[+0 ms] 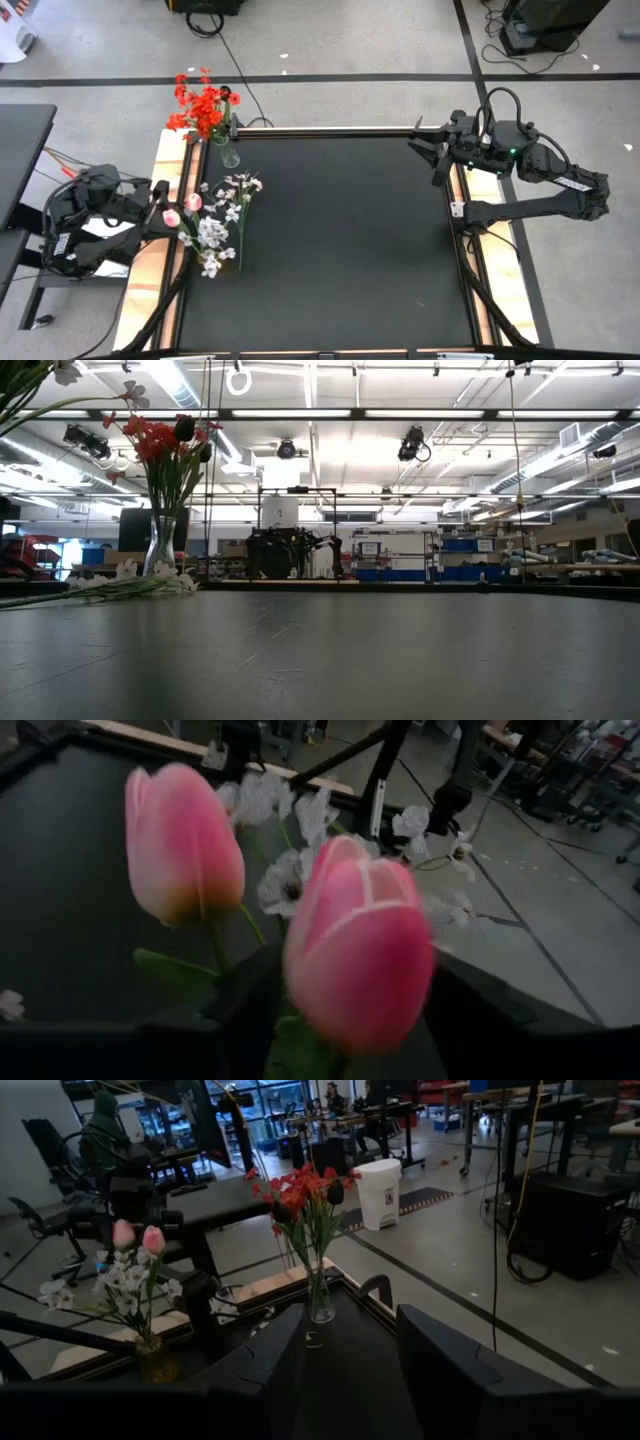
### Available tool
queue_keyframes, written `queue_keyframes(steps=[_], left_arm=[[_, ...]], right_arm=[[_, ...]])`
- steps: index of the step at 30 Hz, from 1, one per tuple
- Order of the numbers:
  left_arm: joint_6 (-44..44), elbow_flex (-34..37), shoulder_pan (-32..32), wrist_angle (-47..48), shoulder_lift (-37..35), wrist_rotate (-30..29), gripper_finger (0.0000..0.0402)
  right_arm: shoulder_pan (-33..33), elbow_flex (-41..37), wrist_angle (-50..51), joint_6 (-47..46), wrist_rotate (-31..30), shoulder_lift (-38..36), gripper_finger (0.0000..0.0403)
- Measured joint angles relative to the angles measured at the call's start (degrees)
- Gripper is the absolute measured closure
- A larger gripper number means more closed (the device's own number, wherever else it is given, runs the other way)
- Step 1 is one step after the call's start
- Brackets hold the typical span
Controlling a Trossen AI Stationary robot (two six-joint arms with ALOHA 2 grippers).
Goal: Sort flowers into vase by color
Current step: Put the pink flower into the yellow vase
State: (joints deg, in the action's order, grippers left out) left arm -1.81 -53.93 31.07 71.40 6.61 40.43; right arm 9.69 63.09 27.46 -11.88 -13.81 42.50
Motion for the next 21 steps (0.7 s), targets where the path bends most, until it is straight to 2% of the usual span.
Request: queue_keyframes(steps=[4,7,14,21], left_arm=[[-0.61,-0.17,-0.02,1.5,0.02,1.04,0.0131],[-0.62,-1.27,-0.02,2.65,0.03,1.07,0.0118],[1.08,-3.56,-0.15,7.32,0.15,-0.2,0.0115],[2.71,-5.43,-0.15,6.21,1.06,-1.78,0.0115]], right_arm=[[0.0,0.0,0.0,-0.01,0.0,0.0,0.0238],[0.0,0.0,0.0,-0.02,-0.02,0.0,0.0238],[-0.01,0.0,0.0,0.0,0.0,-0.01,0.0238],[-0.02,0.0,0.0,0.0,-0.02,0.0,0.0238]])
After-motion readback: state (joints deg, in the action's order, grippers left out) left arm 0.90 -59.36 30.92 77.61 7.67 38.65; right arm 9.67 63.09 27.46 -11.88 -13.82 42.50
